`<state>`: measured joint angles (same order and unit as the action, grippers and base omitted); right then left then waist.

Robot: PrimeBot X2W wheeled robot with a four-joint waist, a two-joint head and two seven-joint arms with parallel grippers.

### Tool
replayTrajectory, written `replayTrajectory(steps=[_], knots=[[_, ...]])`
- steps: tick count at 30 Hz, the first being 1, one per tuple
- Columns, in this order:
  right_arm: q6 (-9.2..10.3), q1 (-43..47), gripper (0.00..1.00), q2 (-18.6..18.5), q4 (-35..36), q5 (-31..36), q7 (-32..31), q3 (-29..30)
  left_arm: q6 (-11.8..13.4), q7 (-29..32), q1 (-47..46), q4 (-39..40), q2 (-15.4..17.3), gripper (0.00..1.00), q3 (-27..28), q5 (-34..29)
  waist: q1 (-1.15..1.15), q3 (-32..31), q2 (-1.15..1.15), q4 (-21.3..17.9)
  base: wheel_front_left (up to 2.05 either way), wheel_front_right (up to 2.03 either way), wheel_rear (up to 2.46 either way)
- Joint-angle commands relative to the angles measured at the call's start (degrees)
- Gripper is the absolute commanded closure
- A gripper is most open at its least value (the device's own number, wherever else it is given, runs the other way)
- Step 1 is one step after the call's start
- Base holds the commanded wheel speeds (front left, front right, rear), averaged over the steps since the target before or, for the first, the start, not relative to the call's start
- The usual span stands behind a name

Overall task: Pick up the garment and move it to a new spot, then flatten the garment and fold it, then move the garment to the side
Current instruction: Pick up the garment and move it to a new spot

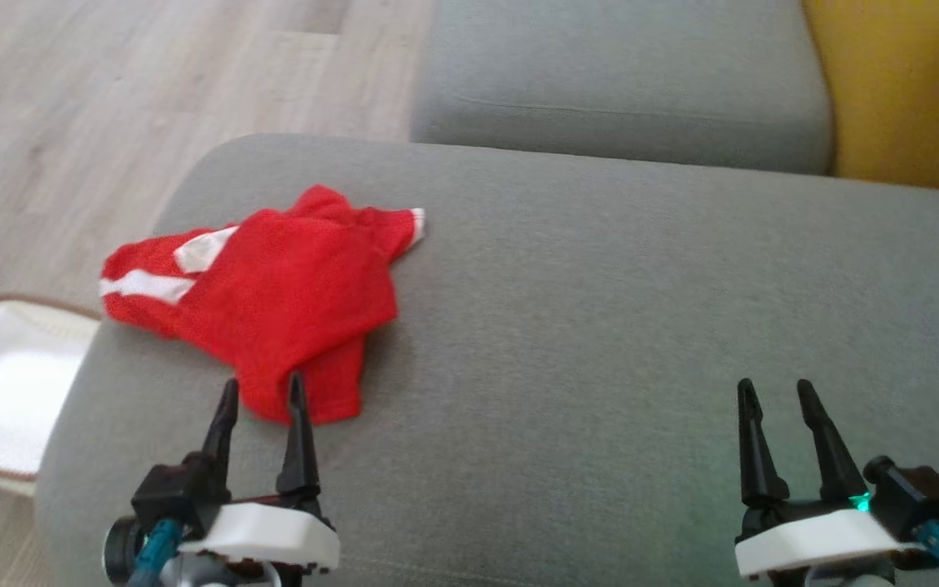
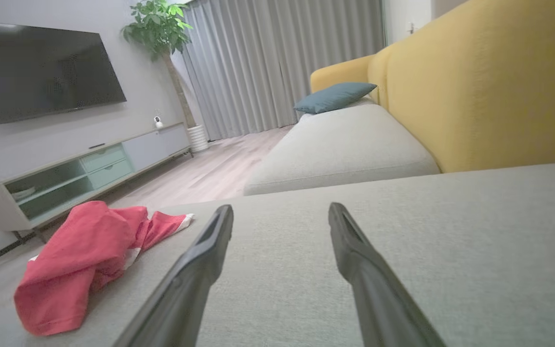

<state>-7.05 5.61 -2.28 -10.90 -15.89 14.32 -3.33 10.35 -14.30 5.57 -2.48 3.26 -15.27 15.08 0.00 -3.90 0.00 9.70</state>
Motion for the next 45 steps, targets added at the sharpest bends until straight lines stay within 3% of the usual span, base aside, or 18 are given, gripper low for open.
replayTrajectory(steps=[1, 10, 18, 27, 34, 36, 39, 45], knots=[[-0.44, -0.7, 0.00, -0.6, 2.0, -0.1, 0.7, -1.4, -0.2, -0.7, -2.3, 1.8, -0.4, 0.00, 2.4, -0.7, 0.00, -0.4, 0.00, 2.7, 0.00, 0.00, 0.00], [-0.44, 0.2, 0.00, -0.6, 2.0, -1.1, 0.7, -2.3, -1.3, -0.7, -1.6, 1.6, -0.4, 0.00, 3.8, -1.7, 0.00, -1.2, 0.00, 9.3, 0.00, 0.00, 0.00], [-0.44, 0.4, 0.00, -0.6, 2.1, -1.9, 0.7, -4.0, -1.5, -0.7, -1.0, 1.9, -0.4, 0.00, 5.6, -2.5, 0.00, -1.7, 0.00, 12.5, 0.00, 0.00, 0.00], [-0.44, 1.0, 0.00, -0.6, 2.0, -2.5, 0.7, -5.3, -1.5, -0.7, -0.1, 2.7, -0.4, 0.00, 8.8, -2.6, 0.00, -2.6, 0.00, 13.4, 0.00, 0.00, 0.00], [-0.44, 0.8, 0.00, -0.6, 2.1, -1.5, 0.7, -4.8, -1.7, -0.7, -1.1, 3.3, -0.4, 0.00, 10.7, -2.4, 0.00, -1.6, 0.00, 11.6, 0.00, 0.00, 0.00], [-0.44, 0.6, 0.00, -0.6, 2.3, -1.1, 0.7, -4.3, -2.6, -0.7, -2.3, 2.9, -0.4, 0.00, 11.5, -3.1, 0.00, -1.0, 0.00, 10.7, 0.00, 0.00, 0.00], [-0.44, 0.1, 0.00, -0.6, 2.9, -0.2, 0.7, -2.7, -6.2, -0.7, -6.7, -0.5, 1.3, 0.00, 11.6, -4.5, 0.00, 0.8, 0.00, 8.5, 0.00, 0.00, 0.00], [-0.44, -1.8, 0.00, -0.6, 4.0, 0.6, 0.7, 1.5, -12.7, 4.8, -19.8, -9.8, 7.3, 0.00, 9.3, -5.5, 0.00, 5.6, 0.00, 5.3, 0.00, 0.00, 0.00]])
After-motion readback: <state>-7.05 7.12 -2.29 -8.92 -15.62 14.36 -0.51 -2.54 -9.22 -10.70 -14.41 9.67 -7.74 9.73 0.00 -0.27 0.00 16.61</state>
